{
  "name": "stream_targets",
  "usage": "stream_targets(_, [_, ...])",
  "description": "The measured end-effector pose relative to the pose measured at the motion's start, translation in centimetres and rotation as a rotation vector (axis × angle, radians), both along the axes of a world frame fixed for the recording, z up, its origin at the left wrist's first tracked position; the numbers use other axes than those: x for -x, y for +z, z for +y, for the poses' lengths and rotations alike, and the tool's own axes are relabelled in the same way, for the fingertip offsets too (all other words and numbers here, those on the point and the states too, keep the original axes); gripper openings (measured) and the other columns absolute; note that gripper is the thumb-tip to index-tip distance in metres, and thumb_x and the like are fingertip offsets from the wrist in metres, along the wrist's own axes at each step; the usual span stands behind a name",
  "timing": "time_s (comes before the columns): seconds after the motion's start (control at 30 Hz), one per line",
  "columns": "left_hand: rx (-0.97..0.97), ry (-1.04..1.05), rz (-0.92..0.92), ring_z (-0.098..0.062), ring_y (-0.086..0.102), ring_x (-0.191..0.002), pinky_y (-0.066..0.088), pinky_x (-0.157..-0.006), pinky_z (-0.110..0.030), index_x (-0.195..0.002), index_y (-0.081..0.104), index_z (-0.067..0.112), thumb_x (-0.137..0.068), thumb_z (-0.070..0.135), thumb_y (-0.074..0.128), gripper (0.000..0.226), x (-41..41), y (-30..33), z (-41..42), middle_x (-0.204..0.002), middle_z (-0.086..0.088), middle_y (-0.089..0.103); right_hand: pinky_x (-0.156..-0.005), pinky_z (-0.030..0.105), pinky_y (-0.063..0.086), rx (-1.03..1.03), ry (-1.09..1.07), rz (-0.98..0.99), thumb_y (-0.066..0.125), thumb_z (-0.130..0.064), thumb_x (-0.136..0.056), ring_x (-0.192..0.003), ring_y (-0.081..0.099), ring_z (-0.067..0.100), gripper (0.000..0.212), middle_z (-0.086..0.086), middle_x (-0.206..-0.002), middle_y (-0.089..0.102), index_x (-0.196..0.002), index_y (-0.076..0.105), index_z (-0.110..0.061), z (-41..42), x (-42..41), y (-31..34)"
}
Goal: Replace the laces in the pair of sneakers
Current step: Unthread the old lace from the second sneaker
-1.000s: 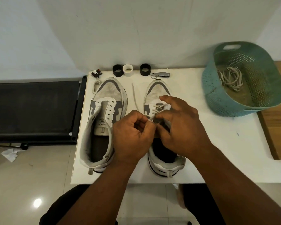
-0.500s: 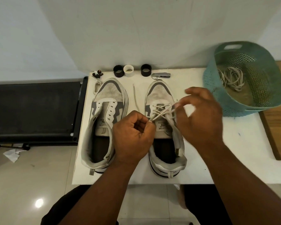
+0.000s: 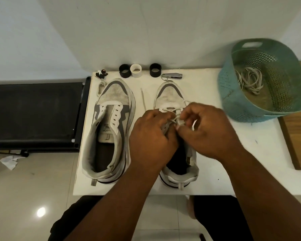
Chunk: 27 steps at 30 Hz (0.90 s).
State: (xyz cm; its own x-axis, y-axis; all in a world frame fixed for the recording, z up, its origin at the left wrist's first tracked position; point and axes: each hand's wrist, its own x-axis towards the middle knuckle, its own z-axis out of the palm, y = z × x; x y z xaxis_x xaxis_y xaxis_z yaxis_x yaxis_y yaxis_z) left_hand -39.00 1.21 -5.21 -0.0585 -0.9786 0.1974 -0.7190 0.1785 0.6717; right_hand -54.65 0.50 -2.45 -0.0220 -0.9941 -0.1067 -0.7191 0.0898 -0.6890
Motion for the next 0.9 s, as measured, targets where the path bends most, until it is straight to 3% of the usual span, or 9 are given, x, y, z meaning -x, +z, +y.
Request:
stream_targets(0.13, [0.008, 0.1, 0.137, -0.002, 0.069, -0.089, 0.058, -0.08, -0.028, -0.1, 0.081, 0.031, -0.087, 0.027, 0.075, 0.015, 0.5, 0.1, 0.0, -0.098, 0.014, 0.076, -0.052, 0.021, 0.045, -0.041, -0.004, -0.041, 0.076, -0.029, -0.073, -0.057, 0.058, 0.007, 0.013, -0.008, -0.063, 0.063, -0.076, 0.064, -0.027, 0.2, 0.1, -0.3])
stream_targets(0.2, [-0.142, 0.246, 0.401, -0.003, 0.073, -0.082, 0.059, -0.076, -0.025, -0.091, 0.08, 0.031, -0.09, 0.024, 0.076, 0.008, 0.5, 0.3, -0.6, -0.088, 0.015, 0.077, -0.053, 0.022, 0.045, -0.021, -0.035, -0.013, 0.074, -0.028, -0.074, -0.058, 0.059, 0.006, 0.011, -0.01, -0.06, 0.062, -0.072, 0.063, -0.027, 0.0, 0.2, -0.4])
stream_targets(0.3, [-0.401, 0.518, 0.889, -0.028, 0.076, -0.086, 0.062, -0.073, -0.036, -0.09, 0.077, 0.024, -0.092, 0.012, 0.072, 0.013, -0.1, 0.2, -2.0, -0.089, 0.005, 0.078, -0.054, 0.021, 0.042, -0.024, -0.054, 0.01, 0.073, -0.028, -0.075, -0.06, 0.06, 0.004, 0.011, -0.011, -0.058, 0.063, -0.068, 0.064, -0.027, -0.3, 0.3, -0.4])
stream_targets(0.37, [-0.358, 0.433, 0.81, -0.021, 0.072, -0.099, 0.061, -0.079, -0.034, -0.107, 0.073, 0.03, -0.087, 0.013, 0.069, 0.026, -0.4, 0.4, -2.0, -0.107, 0.01, 0.074, -0.053, 0.02, 0.042, -0.029, -0.055, 0.014, 0.073, -0.029, -0.075, -0.06, 0.06, 0.003, 0.012, -0.012, -0.058, 0.063, -0.068, 0.064, -0.027, -0.3, 0.2, -0.5])
stream_targets(0.43, [-0.216, 0.175, 0.488, -0.005, 0.062, -0.114, 0.057, -0.089, -0.023, -0.125, 0.065, 0.037, -0.08, 0.018, 0.07, 0.049, -0.4, 0.6, -1.1, -0.124, 0.018, 0.066, -0.053, 0.021, 0.042, -0.021, -0.048, 0.013, 0.074, -0.029, -0.075, -0.059, 0.06, 0.003, 0.013, -0.013, -0.057, 0.062, -0.067, 0.064, -0.027, -0.3, 0.1, -0.5])
stream_targets(0.53, [-0.091, 0.01, 0.212, 0.0, 0.064, -0.108, 0.055, -0.093, -0.028, -0.119, 0.074, 0.03, -0.082, 0.024, 0.075, 0.037, -0.2, 0.0, -0.6, -0.115, 0.015, 0.07, -0.052, 0.023, 0.044, 0.007, -0.043, -0.013, 0.071, -0.036, -0.071, -0.056, 0.059, 0.006, 0.013, -0.012, -0.055, 0.061, -0.066, 0.063, -0.026, -0.3, 0.0, -0.4])
stream_targets(0.6, [-0.075, 0.067, 0.197, 0.0, 0.067, -0.095, 0.057, -0.087, -0.028, -0.107, 0.08, 0.027, -0.085, 0.028, 0.077, 0.022, -0.4, -0.4, -0.7, -0.103, 0.011, 0.074, -0.051, 0.024, 0.046, 0.011, -0.047, -0.039, 0.064, -0.044, -0.067, -0.054, 0.059, 0.007, 0.018, -0.012, -0.056, 0.062, -0.065, 0.063, -0.026, -0.2, 0.0, -0.4])
stream_targets(0.73, [0.029, 0.134, 0.207, 0.001, 0.064, -0.086, 0.05, -0.08, -0.014, -0.095, 0.08, 0.025, -0.091, 0.033, 0.073, 0.012, -0.4, -0.2, -0.5, -0.09, 0.012, 0.071, -0.051, 0.021, 0.042, -0.017, -0.048, -0.021, 0.073, -0.029, -0.073, -0.054, 0.059, 0.005, 0.011, -0.012, -0.056, 0.062, -0.066, 0.064, -0.026, -0.3, 0.3, -0.5])
stream_targets(0.9, [0.048, 0.397, 0.405, -0.017, 0.065, -0.098, 0.056, -0.084, -0.04, -0.101, 0.068, 0.024, -0.097, 0.036, 0.066, 0.013, -1.2, -0.6, -1.4, -0.1, 0.004, 0.067, -0.051, 0.017, 0.039, -0.024, -0.044, -0.022, 0.073, -0.027, -0.075, -0.056, 0.059, 0.005, 0.012, -0.012, -0.056, 0.063, -0.066, 0.065, -0.025, -0.3, 0.3, -0.5])
